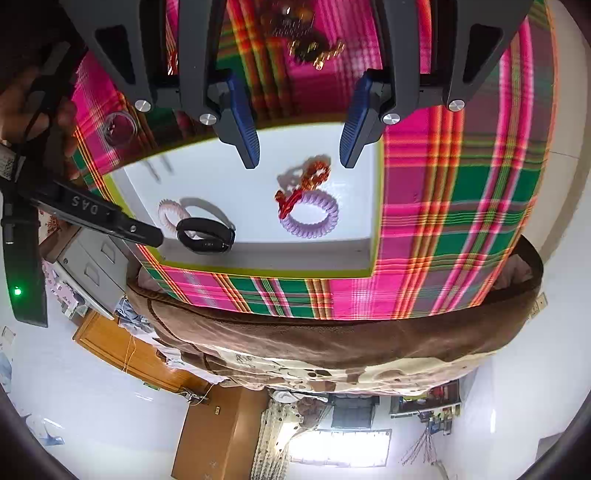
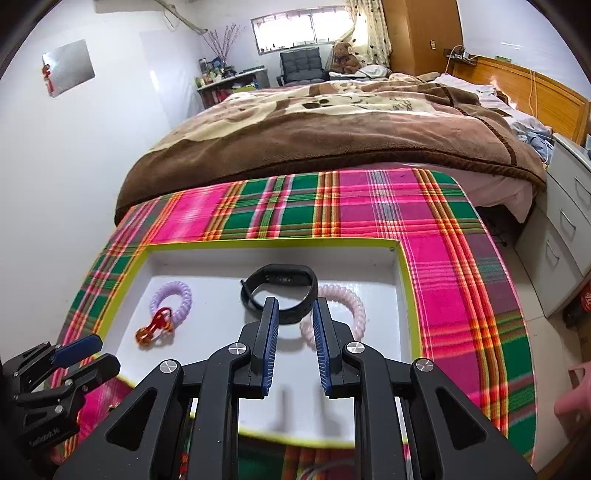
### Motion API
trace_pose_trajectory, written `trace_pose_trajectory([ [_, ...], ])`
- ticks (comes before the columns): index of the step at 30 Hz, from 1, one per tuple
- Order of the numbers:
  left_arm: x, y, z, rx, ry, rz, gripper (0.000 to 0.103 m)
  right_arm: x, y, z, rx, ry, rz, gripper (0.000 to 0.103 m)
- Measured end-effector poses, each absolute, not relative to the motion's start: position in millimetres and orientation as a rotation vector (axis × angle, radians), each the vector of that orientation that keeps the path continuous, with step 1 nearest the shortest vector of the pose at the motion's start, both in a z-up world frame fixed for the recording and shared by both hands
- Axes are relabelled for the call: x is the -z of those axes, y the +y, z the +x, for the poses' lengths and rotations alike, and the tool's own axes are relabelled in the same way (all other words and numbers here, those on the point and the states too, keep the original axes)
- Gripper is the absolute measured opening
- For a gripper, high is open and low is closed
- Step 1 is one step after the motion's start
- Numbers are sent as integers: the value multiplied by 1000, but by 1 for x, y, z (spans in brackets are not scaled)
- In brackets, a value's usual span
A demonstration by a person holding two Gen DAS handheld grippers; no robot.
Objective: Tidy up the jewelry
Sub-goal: 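Withdraw both tools from the box and move the right tool to the grey cable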
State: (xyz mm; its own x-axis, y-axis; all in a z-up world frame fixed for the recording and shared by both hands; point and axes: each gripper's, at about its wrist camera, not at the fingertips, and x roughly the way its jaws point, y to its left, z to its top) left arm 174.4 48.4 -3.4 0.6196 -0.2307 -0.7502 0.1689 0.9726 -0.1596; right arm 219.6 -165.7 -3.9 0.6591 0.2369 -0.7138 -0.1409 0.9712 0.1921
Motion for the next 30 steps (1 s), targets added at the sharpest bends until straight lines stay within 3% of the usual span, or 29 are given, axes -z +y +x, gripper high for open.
trace_pose_trajectory([
  [11,-7,68,126,197,827,-131,45,-8,-188,168,-229,759,142,21],
  [12,-8,68,123,198,830,-140,45,-8,-191,163,-225,754,146,26],
  [13,-8,69,119,197,829,-146,45,-8,-194,159,-223,754,152,39],
  [15,-8,70,111,200,824,-153,45,-7,-199,152,-231,750,167,47],
  [30,12,71,74,240,858,-207,45,18,-233,106,-131,802,152,47],
])
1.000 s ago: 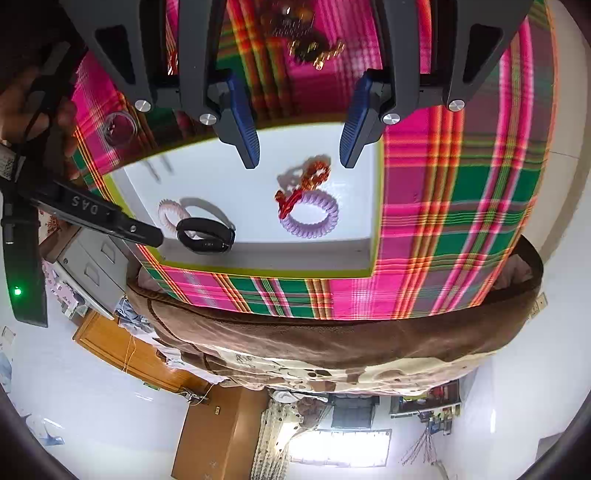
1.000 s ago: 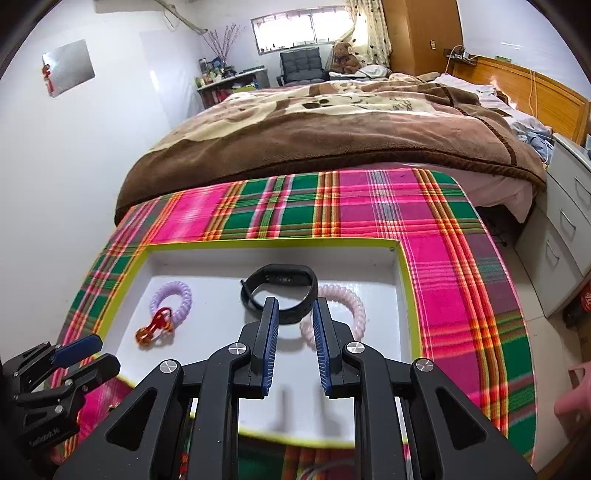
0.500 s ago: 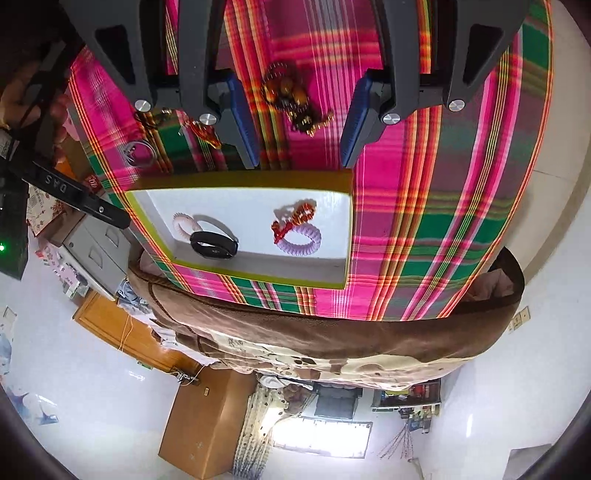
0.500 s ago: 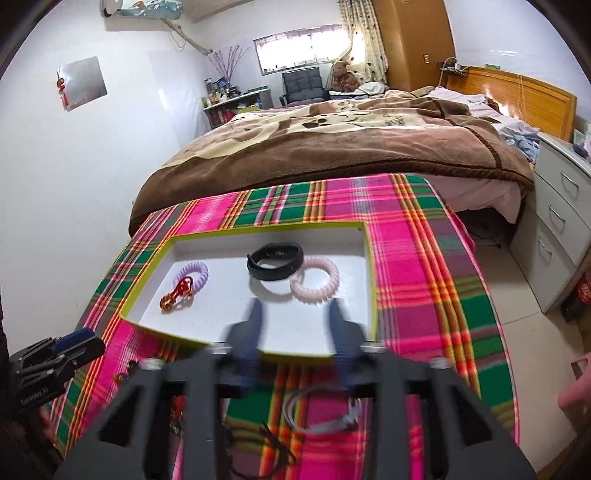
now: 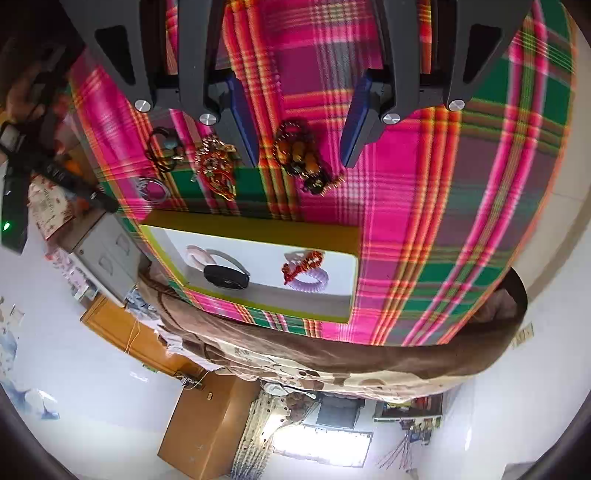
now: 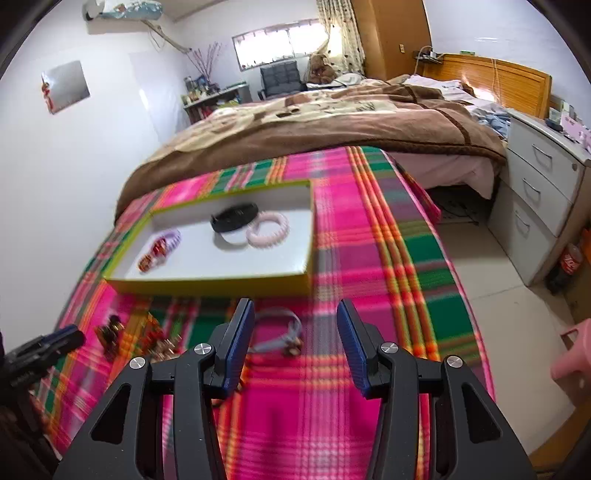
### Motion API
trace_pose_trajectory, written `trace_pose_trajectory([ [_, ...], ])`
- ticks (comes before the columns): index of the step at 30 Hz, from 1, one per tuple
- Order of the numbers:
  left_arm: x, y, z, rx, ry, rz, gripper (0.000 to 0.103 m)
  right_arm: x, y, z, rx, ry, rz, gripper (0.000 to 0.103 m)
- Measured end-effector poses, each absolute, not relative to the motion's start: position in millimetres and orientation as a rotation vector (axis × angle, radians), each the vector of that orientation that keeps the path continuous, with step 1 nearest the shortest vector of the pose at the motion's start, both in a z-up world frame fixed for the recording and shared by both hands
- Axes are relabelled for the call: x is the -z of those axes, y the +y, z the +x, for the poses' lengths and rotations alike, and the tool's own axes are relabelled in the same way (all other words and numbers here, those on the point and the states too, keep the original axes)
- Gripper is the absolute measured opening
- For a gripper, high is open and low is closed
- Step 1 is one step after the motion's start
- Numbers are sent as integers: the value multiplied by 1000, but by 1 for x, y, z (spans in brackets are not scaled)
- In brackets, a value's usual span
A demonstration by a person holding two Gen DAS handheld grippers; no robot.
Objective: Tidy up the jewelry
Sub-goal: 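Withdraw both tools from the box and move the right tool to the grey cable, then close the right tool on the coiled grey cable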
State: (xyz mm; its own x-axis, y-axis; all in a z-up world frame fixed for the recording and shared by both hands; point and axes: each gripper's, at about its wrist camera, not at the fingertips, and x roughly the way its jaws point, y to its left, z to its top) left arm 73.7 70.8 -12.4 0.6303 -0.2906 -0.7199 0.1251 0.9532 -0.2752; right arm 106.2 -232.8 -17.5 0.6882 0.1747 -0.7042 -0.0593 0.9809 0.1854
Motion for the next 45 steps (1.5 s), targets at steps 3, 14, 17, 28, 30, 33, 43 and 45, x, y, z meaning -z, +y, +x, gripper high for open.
trace_pose_trajectory([
  [3,20,72,70,281,868,-252,45,27,-232,103,-118,834,135,47],
  [14,24,64,67,232,908,-182,45,41,-216,119,-143,875,109,47],
  [17,26,66,69,221,918,-184,45,45,-215,122,-132,884,107,47],
  [28,29,68,75,193,932,-191,45,50,-214,114,-144,895,72,22],
  [30,30,66,77,186,936,-191,45,50,-215,112,-149,894,79,18],
  [33,30,64,78,182,936,-191,45,47,-220,110,-150,881,98,18],
  [43,36,60,83,188,955,-187,45,36,-232,99,-151,851,127,18],
  [45,37,58,85,189,956,-184,45,34,-236,95,-151,842,138,18],
])
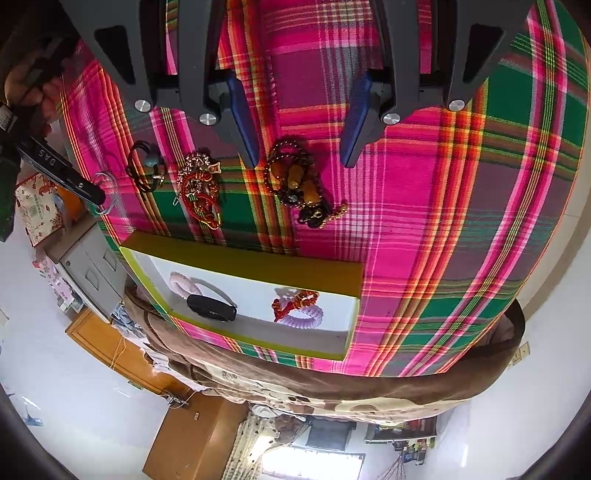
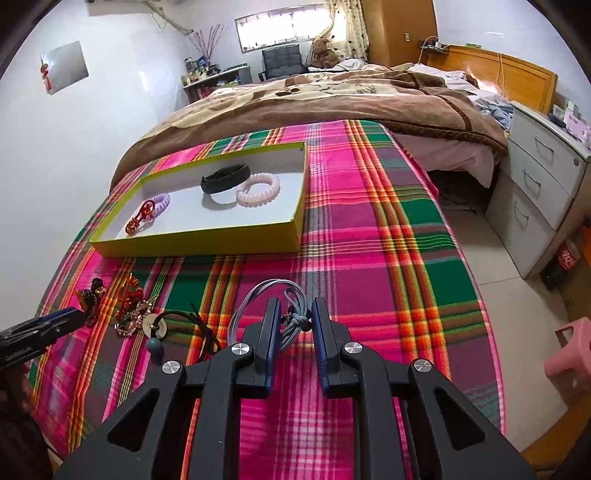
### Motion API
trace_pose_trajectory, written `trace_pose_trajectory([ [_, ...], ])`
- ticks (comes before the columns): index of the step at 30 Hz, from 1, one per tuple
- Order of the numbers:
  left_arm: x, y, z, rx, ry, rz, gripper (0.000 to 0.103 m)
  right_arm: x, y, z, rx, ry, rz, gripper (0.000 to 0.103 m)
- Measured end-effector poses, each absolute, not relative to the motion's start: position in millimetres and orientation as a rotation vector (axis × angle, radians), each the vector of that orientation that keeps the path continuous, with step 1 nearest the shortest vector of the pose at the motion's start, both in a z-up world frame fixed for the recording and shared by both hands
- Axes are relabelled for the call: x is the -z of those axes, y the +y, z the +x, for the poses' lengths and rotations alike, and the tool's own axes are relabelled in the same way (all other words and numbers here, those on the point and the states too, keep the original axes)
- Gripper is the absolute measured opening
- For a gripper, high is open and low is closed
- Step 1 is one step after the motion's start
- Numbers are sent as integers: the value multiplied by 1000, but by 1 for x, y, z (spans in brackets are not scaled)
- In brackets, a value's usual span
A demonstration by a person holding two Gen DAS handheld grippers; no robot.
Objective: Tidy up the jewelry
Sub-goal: 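Close the right tool on the coiled grey cable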
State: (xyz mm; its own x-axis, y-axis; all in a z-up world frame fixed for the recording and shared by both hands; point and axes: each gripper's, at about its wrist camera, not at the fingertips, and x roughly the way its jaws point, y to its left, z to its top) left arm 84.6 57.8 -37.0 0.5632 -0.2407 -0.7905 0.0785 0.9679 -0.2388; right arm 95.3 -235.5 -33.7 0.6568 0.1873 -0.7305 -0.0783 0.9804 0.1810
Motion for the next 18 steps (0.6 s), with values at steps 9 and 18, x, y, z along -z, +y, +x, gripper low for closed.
trace_pose_trajectory([
  [9,39,52,100,149,943,-173,45,30,-232,93,-169,831,128,18],
  [18,42,43,109,114,950,-121,44,32,-227,95,-178,831,123,18],
])
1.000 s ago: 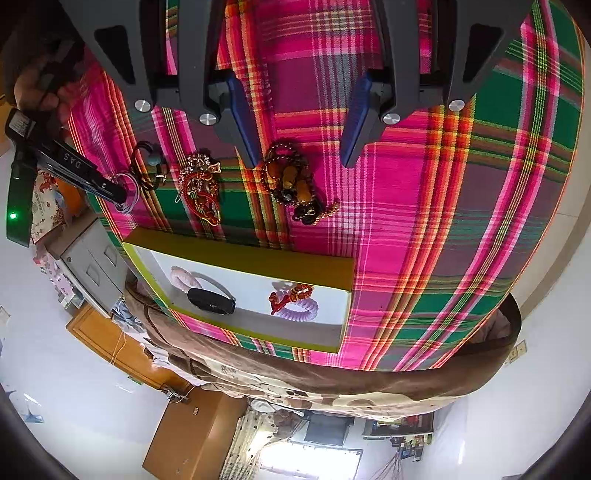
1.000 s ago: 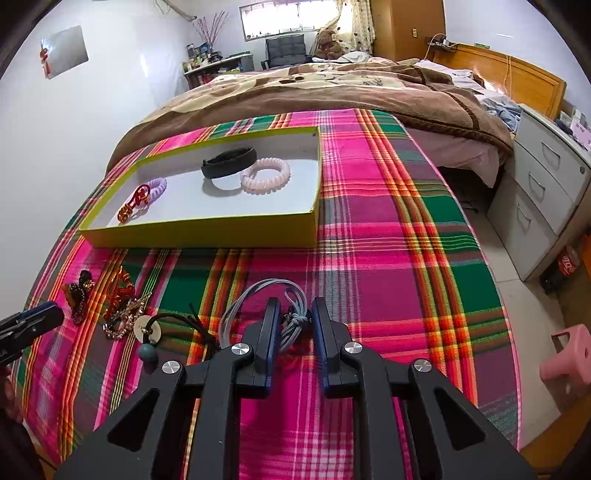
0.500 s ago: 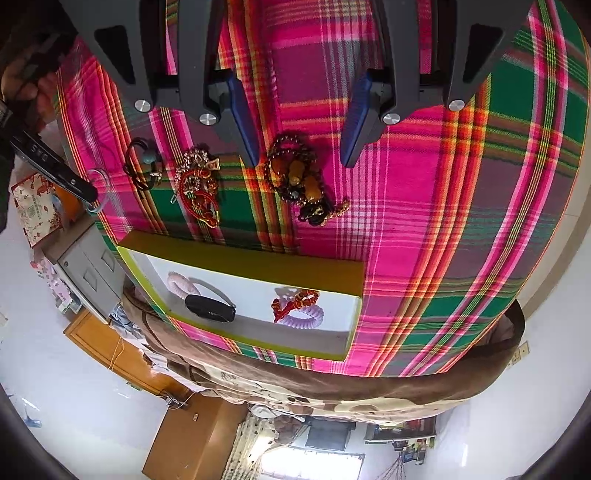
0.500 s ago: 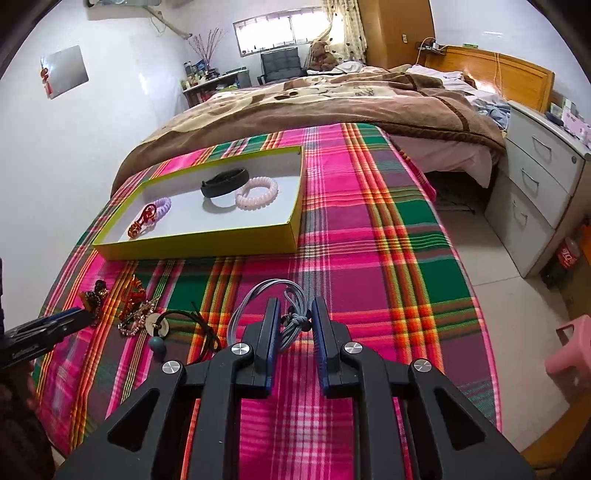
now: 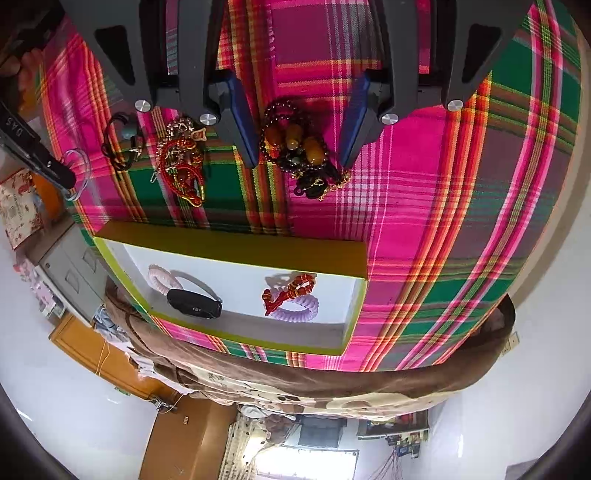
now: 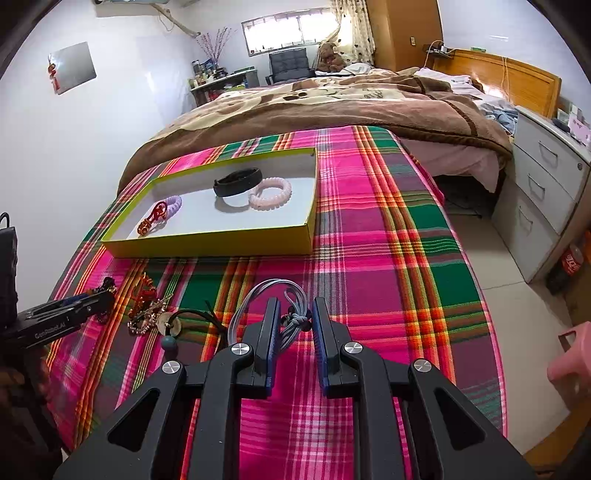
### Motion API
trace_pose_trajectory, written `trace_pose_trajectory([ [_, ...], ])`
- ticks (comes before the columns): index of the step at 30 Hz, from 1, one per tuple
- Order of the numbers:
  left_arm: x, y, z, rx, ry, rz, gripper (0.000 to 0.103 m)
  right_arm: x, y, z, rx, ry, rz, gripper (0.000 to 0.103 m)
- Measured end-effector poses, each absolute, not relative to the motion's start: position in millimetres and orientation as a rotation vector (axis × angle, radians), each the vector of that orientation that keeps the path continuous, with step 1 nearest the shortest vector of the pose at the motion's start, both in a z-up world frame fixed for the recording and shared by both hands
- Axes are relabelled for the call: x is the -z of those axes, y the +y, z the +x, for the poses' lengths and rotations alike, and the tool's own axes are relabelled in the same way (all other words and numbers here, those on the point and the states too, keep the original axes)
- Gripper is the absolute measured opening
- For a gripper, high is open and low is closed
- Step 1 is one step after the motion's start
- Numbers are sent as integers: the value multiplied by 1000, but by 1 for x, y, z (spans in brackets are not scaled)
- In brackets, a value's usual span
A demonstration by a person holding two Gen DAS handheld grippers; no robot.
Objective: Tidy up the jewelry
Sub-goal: 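Close the right tool on the coiled grey cable, then lower the left tool onto the amber beaded bracelet and close it, then carry the amber bracelet with the left tool while the right tool carries the grey cable into the box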
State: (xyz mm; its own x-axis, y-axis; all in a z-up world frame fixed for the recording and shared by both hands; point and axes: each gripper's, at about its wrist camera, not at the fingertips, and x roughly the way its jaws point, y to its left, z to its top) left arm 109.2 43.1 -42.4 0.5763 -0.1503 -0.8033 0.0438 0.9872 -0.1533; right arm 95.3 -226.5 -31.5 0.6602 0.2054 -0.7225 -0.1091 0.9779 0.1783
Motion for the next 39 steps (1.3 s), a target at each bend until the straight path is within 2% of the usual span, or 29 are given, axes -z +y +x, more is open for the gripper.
trace_pose_trajectory([
  [2,42,43,108,116,948,-123,34,32,-226,95,-180,832,123,18],
  [13,40,51,100,119,924,-128,21,34,-224,93,-178,836,130,18],
  [39,15,63,85,142,851,-155,18,19,-224,84,-158,799,137,18],
])
